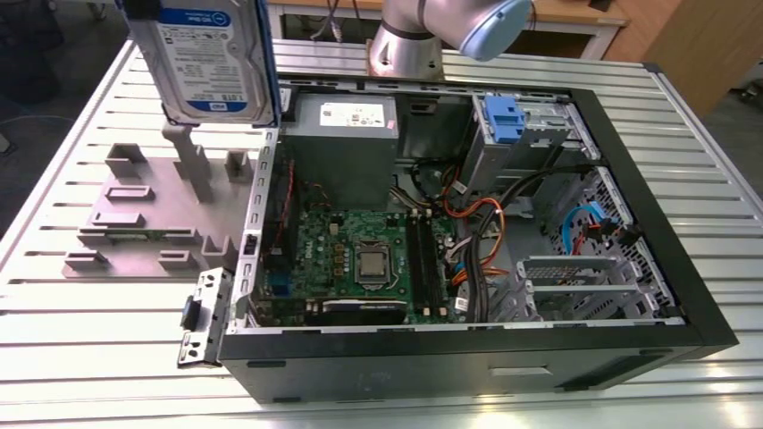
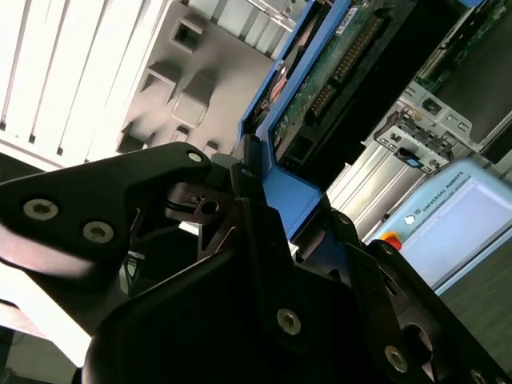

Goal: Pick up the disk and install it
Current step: 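Pick up the disk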

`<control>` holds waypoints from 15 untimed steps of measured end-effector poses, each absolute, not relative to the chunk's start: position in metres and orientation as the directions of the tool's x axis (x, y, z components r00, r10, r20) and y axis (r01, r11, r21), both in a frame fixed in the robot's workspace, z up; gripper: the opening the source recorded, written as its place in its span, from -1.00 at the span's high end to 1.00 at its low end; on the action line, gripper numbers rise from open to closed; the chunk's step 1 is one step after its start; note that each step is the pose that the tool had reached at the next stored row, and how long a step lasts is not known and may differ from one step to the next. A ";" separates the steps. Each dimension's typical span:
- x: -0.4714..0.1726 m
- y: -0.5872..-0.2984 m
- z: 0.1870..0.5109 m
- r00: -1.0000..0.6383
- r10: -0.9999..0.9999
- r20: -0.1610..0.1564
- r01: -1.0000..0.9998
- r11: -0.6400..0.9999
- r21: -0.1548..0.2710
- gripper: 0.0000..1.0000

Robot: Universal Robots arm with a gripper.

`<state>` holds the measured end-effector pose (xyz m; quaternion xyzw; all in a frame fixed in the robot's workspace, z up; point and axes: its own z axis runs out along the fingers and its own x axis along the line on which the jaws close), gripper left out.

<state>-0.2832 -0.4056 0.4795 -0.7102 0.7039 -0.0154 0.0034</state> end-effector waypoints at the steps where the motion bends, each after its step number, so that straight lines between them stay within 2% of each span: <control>1: -0.281 -0.406 0.480 0.009 -1.000 0.017 -1.000 -0.009 -0.027 0.27; 15: -0.242 -0.406 0.479 0.009 -1.000 0.017 -1.000 -0.009 -0.027 0.27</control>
